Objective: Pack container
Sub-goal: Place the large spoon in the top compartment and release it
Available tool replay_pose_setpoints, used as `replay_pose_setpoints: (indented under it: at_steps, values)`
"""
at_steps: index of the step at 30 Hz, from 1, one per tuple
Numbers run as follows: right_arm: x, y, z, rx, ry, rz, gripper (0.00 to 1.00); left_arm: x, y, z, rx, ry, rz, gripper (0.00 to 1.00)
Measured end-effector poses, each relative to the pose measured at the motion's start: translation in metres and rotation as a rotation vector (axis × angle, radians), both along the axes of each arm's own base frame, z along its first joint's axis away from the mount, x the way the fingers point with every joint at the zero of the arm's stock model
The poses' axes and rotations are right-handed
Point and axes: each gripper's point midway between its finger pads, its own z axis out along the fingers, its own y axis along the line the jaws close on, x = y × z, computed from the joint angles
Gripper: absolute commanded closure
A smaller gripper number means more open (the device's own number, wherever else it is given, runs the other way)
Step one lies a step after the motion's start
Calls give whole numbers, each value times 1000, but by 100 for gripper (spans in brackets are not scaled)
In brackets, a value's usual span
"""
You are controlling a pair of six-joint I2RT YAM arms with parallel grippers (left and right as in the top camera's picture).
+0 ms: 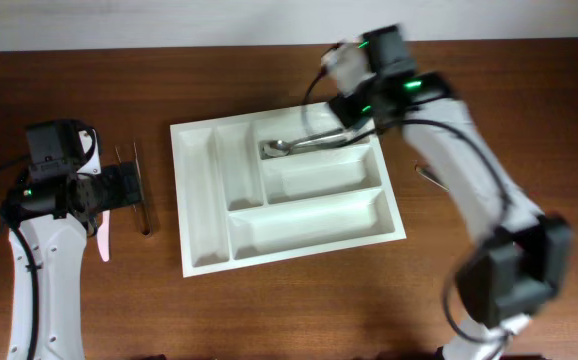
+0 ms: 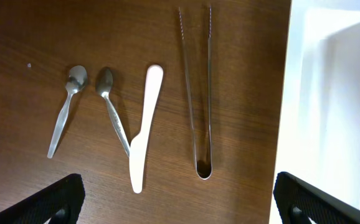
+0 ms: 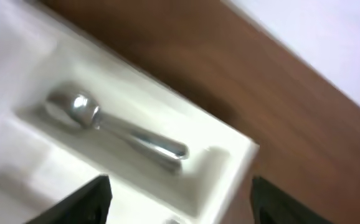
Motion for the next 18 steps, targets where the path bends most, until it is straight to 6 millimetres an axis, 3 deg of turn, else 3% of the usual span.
replay_pose_setpoints:
  at_steps: [1,2,3,5,8,10,13,18]
  values:
    - [-3,-16,14,24,-1,-61,28,0,0,0,-1,0,0,1]
    - [-10,-52,38,69,-1,-186,28,0,0,0,0,0,0,1]
    - [-11,-58,41,74,-4,-204,28,0,0,0,0,0,0,1]
    - [-21,-110,51,109,26,-366,28,0,0,0,0,0,0,1]
    - [-39,-186,37,138,112,-592,28,0,0,0,0,0,0,1]
    - [-53,-220,17,150,189,-699,28,0,0,0,0,0,0,1]
    - [-75,-246,-15,161,317,-788,28,0,0,0,0,0,0,1]
    - [-88,-241,-55,153,419,-774,29,0,0,0,0,0,0,1]
